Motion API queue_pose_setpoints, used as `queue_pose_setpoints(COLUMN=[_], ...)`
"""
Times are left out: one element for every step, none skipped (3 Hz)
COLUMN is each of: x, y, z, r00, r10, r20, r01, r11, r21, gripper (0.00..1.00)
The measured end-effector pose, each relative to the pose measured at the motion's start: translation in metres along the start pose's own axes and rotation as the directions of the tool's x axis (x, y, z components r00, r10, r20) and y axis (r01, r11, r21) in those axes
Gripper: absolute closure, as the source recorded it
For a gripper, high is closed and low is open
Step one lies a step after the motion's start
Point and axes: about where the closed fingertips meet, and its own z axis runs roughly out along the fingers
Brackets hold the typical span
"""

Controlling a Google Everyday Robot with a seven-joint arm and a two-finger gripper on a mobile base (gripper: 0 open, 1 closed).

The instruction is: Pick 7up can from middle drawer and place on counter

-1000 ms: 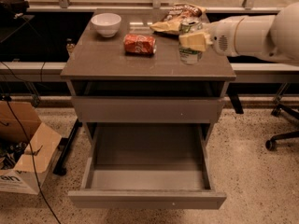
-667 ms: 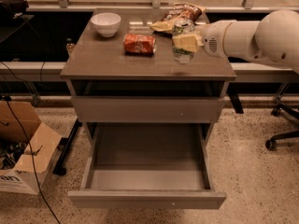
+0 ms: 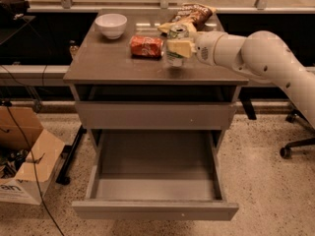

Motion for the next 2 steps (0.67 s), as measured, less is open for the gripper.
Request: queue_pose_setpoints(x=[0.0018,0.0018], y=[-0.0229,-0.0234], z=[0.0033,0.0037], r00=[0.999,0.999], r10=[0.022,0.022], r20=[0.046,0.048], r01=[-0.024,-0.025], r11=[0.9987,0.9985], r21=[0.046,0.048], gripper=[0.00,0.00])
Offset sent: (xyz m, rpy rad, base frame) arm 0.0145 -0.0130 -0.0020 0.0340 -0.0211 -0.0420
